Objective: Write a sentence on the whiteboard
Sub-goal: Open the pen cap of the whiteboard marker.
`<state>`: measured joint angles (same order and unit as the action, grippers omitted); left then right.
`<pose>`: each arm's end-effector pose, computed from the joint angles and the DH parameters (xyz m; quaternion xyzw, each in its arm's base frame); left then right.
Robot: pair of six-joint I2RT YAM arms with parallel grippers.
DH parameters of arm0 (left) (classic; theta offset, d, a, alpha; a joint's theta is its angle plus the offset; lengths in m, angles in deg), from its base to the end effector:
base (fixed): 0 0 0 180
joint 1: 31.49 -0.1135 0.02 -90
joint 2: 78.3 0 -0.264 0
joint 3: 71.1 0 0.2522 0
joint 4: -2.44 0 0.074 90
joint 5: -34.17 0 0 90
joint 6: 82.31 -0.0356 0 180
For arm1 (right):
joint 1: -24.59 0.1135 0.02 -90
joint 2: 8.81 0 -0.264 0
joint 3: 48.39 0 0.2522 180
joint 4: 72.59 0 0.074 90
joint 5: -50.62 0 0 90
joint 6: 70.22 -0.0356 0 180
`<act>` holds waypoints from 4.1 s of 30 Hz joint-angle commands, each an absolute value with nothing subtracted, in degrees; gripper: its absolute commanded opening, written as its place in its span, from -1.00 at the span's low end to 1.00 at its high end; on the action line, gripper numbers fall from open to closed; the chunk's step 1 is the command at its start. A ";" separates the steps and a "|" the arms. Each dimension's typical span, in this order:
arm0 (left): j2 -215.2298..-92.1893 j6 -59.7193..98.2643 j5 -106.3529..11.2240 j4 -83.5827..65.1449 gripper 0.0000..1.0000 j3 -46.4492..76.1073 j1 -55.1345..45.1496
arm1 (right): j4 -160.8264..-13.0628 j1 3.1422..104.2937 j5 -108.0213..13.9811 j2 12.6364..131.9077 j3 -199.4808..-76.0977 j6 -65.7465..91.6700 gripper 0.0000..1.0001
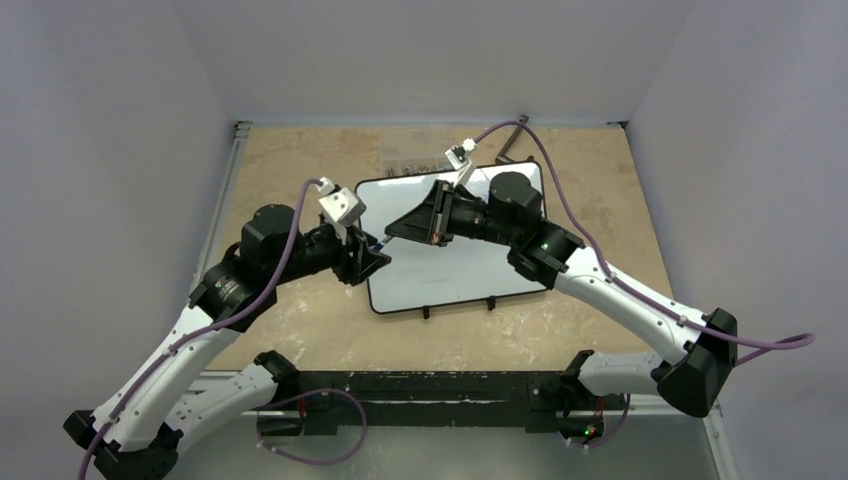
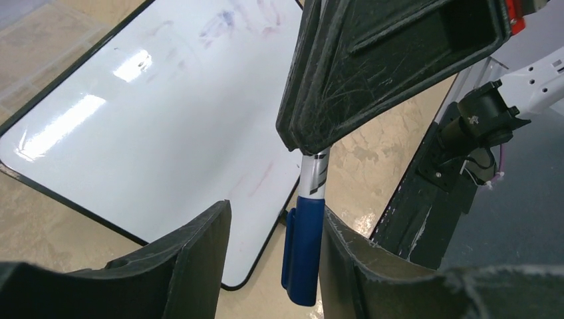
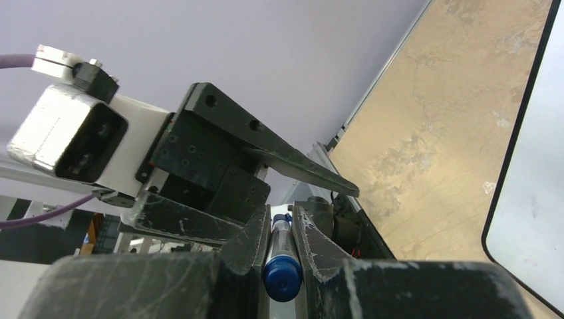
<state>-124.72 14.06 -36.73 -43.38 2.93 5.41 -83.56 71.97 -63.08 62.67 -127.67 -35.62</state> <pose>0.1239 -0.1076 0.3880 0.3042 0.7451 -0.3381 0.4879 0.1875 0.2249 0.3922 -0.0911 0.7190 0.6187 0.3032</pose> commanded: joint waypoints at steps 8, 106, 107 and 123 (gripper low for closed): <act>-121.48 3.48 -30.33 -31.74 -0.83 -3.55 5.71 | -83.26 72.72 -65.39 59.52 -126.11 -35.92 -1.00; -122.96 -1.96 -24.80 -29.22 -0.85 -6.44 6.40 | -93.46 73.52 -63.29 61.02 -130.89 -26.81 -1.00; -123.10 -1.90 -24.76 -29.40 -0.87 -6.30 6.43 | -93.49 73.47 -63.29 60.98 -130.95 -26.81 -1.00; -121.98 -2.05 -24.72 -30.92 -1.00 -7.19 6.43 | -104.51 69.11 -58.57 55.37 -135.23 -19.69 -1.00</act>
<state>-123.30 -2.02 -24.93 -28.01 -7.56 6.97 -98.67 73.67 -62.82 61.28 -131.10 -24.80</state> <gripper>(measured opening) 0.146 0.098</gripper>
